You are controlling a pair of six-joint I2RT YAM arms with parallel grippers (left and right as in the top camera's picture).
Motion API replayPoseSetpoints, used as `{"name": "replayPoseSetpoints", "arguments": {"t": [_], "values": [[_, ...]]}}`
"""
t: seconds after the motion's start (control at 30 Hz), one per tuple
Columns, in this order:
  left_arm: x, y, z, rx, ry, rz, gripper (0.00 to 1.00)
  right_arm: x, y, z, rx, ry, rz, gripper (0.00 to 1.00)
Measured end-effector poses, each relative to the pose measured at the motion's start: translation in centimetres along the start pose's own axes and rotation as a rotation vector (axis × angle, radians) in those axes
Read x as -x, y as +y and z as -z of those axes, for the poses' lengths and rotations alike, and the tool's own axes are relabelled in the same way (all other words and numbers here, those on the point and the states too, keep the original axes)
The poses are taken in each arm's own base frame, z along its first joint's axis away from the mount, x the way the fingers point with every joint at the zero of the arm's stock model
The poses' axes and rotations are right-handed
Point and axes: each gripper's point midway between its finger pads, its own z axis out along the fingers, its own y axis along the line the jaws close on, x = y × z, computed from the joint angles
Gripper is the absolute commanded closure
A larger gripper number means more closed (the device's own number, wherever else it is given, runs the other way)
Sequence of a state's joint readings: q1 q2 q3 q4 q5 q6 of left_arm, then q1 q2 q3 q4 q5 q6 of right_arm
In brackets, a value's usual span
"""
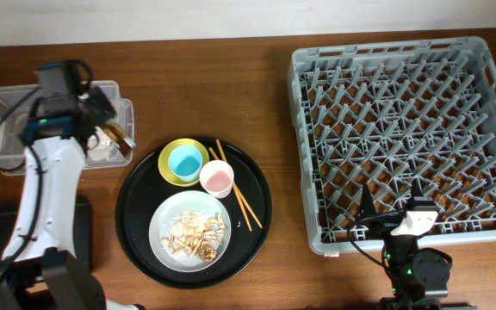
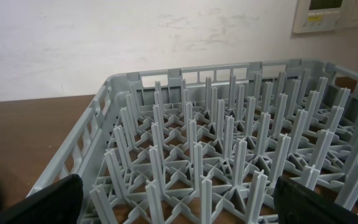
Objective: Sort waste into correct bins and load items into the dishwasher rack
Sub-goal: 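Move the wrapper with the left gripper to the clear bin and drop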
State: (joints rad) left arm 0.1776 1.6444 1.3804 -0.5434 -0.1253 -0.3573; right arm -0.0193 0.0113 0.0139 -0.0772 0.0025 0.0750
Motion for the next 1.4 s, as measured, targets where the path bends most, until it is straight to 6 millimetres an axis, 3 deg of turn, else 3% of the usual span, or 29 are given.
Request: {"name": "replayPoseSetpoints", "arguments": {"t": [0.2,0.37,0.47,0.53,0.63,0.77,0.93,1.0,1.1,1.17,1.3,1.4], "values": [[6.8,5.0,0.3,0.051,-0.239,0.215,0.98,0.0,0.0,0.0,0.0,0.0,0.0,0.02],[10.4,8.4,0.8,0.072,-0.376,0.305,0.78,0.0,0.0,0.0,0.0,0.0,0.0,0.02],[10.6,10.4,-0.7,0.104,-0.386,0.334,0.67,0.0,0.0,0.0,0.0,0.0,0.0,0.02],[9.8,11.5,-2.3,0.128,-0.356,0.344,0.5,0.0,0.0,0.0,0.0,0.0,0.0,0.02],[8.9,12.8,-3.9,0.156,-0.323,0.356,0.48,0.0,0.0,0.0,0.0,0.0,0.0,0.02],[8.6,13.5,-4.1,0.163,-0.309,0.364,0.41,0.0,0.0,0.0,0.0,0.0,-0.001,0.02],[6.7,11.3,-4.4,0.045,-0.196,0.351,0.24,0.0,0.0,0.0,0.0,0.0,0.0,0.02],[5.7,9.6,-3.6,-0.04,-0.13,0.344,0.21,0.0,0.0,0.0,0.0,0.0,-0.001,0.02],[3.4,5.8,-0.5,-0.236,0.02,0.344,0.2,0.0,0.0,0.0,0.0,0.0,0.0,0.02],[0.7,3.1,2.2,-0.373,0.167,0.353,0.19,0.0,0.0,0.0,0.0,0.0,0.0,0.02],[-6.1,-0.1,5.7,-0.505,0.485,0.325,0.19,0.0,0.0,0.0,0.0,0.0,0.0,0.01],[-9.3,-1.9,7.6,-0.563,0.612,0.251,0.19,0.0,0.0,0.0,0.0,0.0,0.0,0.02]]}}
